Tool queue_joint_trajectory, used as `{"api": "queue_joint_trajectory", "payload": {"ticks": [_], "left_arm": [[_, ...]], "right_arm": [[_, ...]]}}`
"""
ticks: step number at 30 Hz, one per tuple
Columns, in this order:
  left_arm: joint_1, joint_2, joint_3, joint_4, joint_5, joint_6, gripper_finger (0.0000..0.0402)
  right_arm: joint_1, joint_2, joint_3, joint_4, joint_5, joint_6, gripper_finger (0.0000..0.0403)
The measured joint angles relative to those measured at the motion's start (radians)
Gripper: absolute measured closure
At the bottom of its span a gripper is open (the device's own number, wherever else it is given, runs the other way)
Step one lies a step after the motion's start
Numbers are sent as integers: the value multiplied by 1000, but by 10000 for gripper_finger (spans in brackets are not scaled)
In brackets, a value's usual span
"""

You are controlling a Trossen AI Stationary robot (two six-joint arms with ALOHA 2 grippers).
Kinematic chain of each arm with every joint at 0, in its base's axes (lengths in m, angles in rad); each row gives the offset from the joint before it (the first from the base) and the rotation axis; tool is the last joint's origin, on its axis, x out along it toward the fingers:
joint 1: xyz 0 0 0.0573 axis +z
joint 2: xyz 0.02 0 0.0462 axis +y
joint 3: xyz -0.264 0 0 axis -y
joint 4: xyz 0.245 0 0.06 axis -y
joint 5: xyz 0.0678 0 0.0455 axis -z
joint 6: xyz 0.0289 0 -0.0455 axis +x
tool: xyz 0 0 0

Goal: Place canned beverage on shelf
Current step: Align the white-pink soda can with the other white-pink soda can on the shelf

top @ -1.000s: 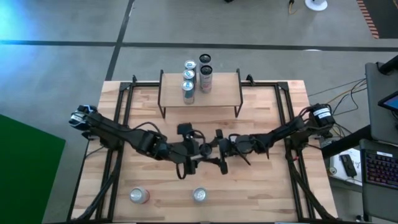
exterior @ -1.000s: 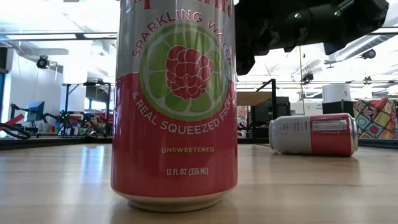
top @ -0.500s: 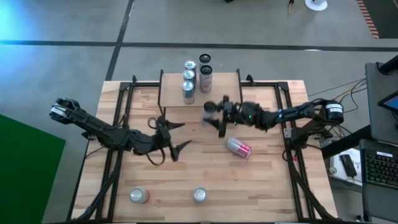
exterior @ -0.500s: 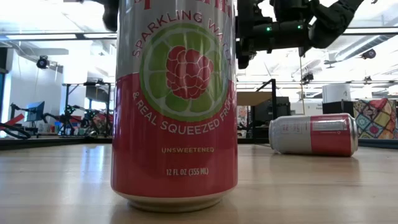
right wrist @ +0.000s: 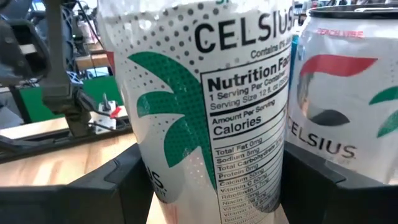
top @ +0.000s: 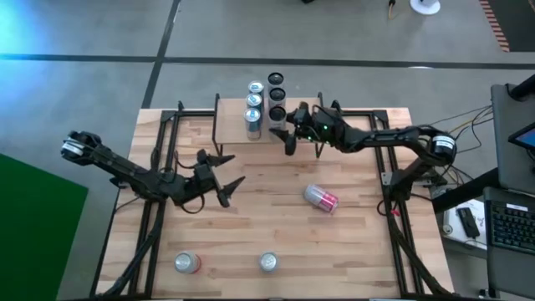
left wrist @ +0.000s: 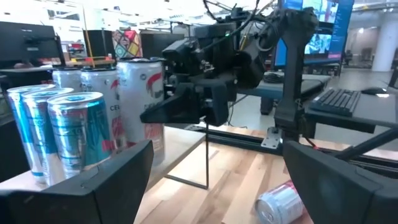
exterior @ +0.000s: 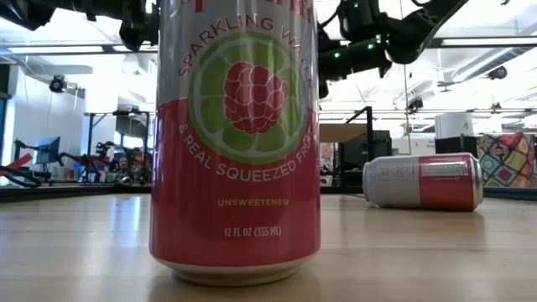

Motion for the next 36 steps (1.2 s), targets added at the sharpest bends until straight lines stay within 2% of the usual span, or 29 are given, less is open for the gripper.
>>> {"api": "queue_joint_trajectory", "payload": {"ticks": [10,21,36], "left_arm": [[2,10,23,-19,-8,38,55],[2,10,24,-44,-8,49,55],[2,10,24,-44,-8,56,55]], "right_arm": [[-32,99,54,19,-20,17,142],[-40,86,59,-28,-23,27,95],[-40,67,59,-91,-14,25,118]]}}
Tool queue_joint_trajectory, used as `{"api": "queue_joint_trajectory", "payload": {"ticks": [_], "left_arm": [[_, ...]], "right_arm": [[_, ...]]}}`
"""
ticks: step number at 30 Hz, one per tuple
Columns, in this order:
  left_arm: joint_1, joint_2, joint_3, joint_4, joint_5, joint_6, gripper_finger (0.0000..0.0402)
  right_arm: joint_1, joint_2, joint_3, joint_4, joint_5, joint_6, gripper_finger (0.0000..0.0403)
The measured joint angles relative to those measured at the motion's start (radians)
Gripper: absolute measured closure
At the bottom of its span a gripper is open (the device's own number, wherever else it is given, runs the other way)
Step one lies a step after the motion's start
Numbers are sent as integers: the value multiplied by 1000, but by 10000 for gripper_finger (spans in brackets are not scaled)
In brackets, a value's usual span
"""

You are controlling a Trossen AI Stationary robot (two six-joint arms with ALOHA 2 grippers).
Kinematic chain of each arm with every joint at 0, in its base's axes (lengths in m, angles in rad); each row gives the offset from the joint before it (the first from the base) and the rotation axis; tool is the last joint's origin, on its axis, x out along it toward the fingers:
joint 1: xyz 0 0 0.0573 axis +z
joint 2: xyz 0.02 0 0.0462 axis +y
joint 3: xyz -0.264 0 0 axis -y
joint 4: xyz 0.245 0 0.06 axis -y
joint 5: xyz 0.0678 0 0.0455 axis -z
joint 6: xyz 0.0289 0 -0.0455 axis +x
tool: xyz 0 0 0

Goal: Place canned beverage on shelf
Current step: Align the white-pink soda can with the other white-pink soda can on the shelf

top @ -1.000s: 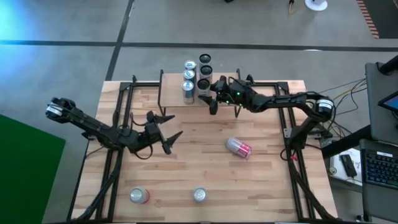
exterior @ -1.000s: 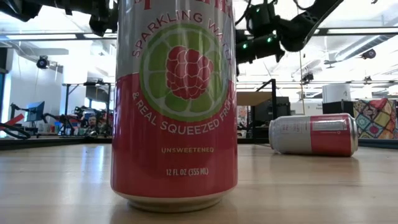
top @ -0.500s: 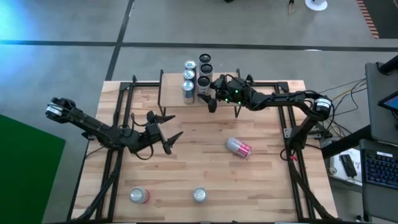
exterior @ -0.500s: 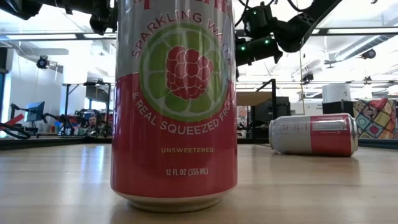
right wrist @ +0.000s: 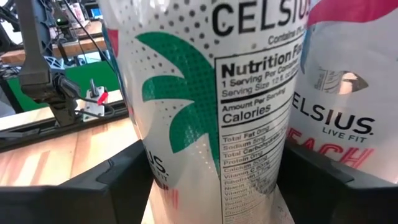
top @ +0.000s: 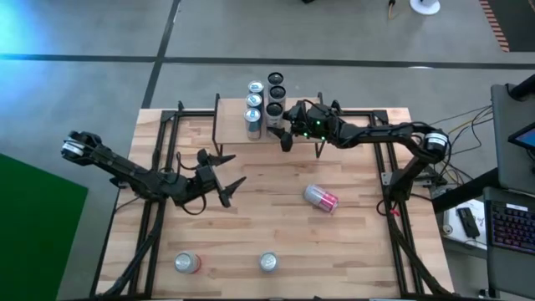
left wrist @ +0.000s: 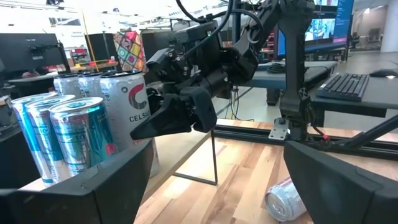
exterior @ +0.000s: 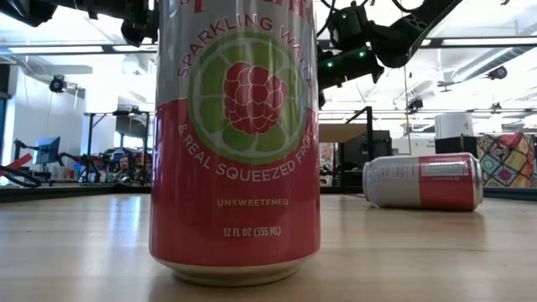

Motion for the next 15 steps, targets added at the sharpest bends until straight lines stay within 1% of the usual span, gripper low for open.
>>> {"api": "queue_joint_trajectory", "payload": {"ticks": [6,11,15], "left_arm": [[0,0,0,0,0,0,55],[0,0,0,0,0,0,55],[0,0,0,0,0,0,55]], "right_arm": [[0,-22,0,-47,-1,-1,119],[0,-51,-4,-99,-2,1,97],[0,-60,-4,-94,-9,4,76]]}}
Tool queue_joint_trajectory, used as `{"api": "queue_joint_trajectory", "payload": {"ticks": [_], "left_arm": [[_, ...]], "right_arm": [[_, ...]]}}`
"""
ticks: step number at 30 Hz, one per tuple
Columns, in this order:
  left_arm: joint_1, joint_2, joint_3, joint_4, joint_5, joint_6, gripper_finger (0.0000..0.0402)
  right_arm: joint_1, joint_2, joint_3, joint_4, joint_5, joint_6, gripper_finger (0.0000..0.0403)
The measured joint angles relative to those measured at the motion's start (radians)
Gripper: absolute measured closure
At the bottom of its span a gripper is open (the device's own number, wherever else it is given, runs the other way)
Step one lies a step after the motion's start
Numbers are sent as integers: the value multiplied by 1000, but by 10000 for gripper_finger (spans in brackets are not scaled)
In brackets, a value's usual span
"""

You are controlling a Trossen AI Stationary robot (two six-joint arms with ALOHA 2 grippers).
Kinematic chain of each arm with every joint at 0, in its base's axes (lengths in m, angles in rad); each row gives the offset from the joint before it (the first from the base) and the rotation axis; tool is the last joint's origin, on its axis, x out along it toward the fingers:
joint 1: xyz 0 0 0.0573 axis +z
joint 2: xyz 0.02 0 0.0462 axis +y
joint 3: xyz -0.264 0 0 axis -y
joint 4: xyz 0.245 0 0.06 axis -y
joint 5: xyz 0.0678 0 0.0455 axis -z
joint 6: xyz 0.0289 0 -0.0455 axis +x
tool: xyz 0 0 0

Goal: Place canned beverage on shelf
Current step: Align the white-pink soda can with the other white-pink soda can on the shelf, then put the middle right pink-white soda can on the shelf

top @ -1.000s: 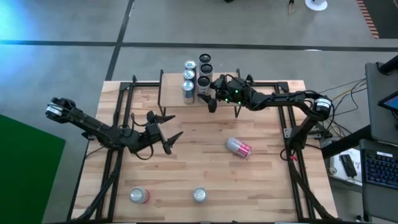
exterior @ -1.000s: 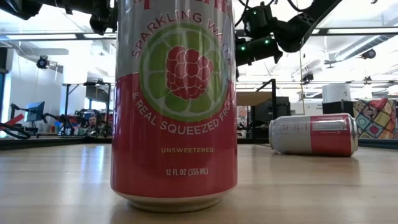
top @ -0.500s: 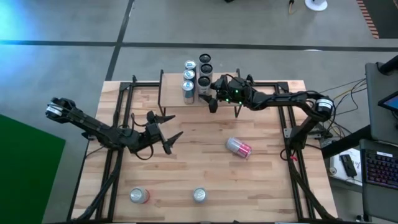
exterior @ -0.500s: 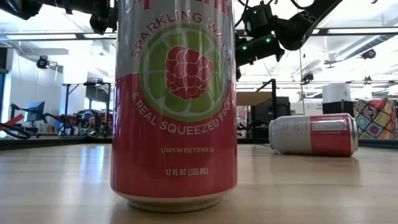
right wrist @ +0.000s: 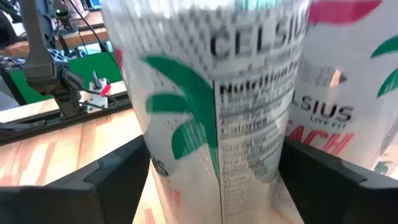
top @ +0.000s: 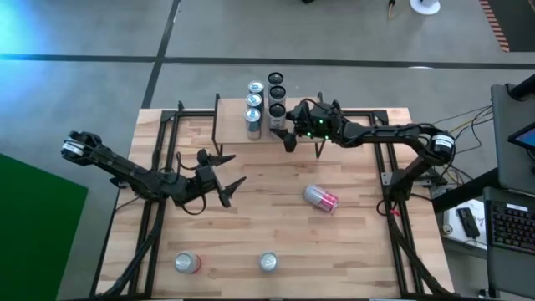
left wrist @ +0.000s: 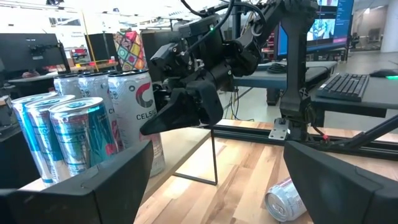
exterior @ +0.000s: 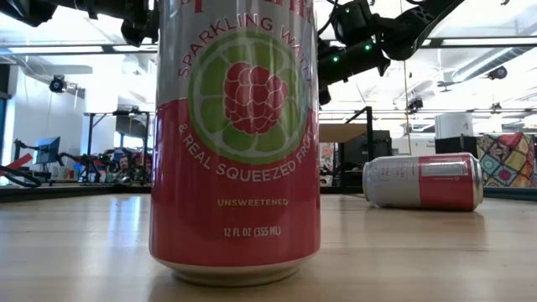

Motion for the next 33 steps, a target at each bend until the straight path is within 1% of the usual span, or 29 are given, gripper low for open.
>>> {"api": "queue_joint_trajectory", "payload": {"ticks": [4,9,17,24,28,31,33], "left_arm": [[0,0,0,1,0,0,55],[0,0,0,-1,0,0,55],[0,0,0,-25,0,3,55],[0,0,0,-29,0,2,55],[0,0,0,-29,0,0,55],[0,0,0,-29,0,0,55],[0,0,0,-29,0,-13,55]], "right_arm": [[0,-5,0,0,0,6,64],[-3,-34,-1,-31,0,-5,62],[-11,-148,-2,-237,0,-26,62],[-4,-295,-3,-482,0,-24,62],[48,-368,-3,-648,-1,3,62],[119,-397,-9,-763,2,50,62],[180,-401,-21,-806,11,118,62]]}}
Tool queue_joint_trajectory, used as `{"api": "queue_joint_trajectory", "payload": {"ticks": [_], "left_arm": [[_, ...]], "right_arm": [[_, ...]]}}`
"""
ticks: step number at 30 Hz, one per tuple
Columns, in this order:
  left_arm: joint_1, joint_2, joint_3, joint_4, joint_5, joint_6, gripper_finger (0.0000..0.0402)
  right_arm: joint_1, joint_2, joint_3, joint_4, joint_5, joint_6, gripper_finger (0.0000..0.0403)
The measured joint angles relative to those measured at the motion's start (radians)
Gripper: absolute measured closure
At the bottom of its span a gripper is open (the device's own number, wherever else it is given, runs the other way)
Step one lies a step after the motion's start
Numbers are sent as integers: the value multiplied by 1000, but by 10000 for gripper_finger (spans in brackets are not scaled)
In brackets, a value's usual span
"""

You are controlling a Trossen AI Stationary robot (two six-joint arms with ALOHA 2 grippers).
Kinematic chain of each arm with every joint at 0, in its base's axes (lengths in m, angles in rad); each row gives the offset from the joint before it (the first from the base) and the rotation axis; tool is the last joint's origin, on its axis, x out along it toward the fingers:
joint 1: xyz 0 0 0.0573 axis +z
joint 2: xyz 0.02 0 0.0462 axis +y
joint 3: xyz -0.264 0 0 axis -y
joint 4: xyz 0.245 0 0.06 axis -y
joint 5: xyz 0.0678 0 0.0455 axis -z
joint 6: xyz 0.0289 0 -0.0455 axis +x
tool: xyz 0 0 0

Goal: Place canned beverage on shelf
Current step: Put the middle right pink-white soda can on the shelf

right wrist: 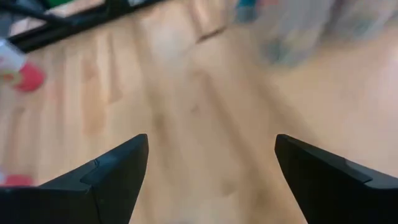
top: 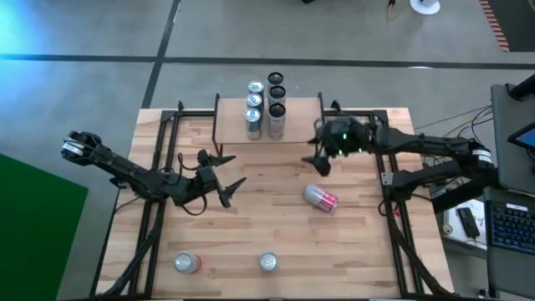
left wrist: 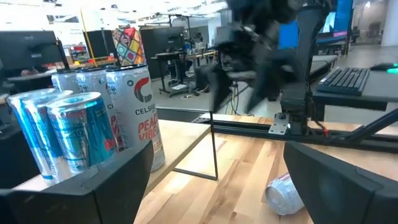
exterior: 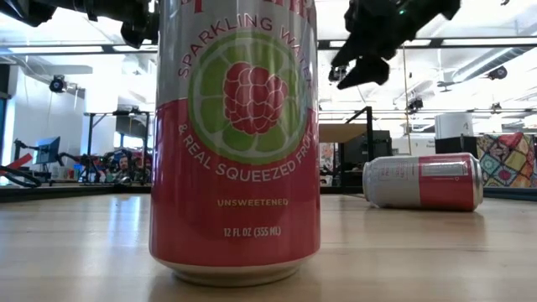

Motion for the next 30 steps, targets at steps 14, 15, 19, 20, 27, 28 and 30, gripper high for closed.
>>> {"api": "queue_joint_trajectory", "payload": {"ticks": [14,15,19,20,27,28,30], "left_arm": [[2,0,0,0,0,-66,55],[2,0,0,0,0,-65,55],[2,0,0,-9,0,-91,55],[2,0,0,-17,0,-114,55],[2,0,0,-42,-4,-142,55],[3,0,0,-42,-5,-142,55],[5,0,0,-42,-7,-141,55]], "right_arm": [[508,117,-16,-364,403,522,74],[527,125,-16,-392,436,547,78],[556,173,-35,-464,492,643,102],[556,185,-40,-463,489,657,108],[554,265,-43,-458,456,679,145],[554,274,-42,-453,445,680,150],[555,292,-40,-443,420,679,157]]}}
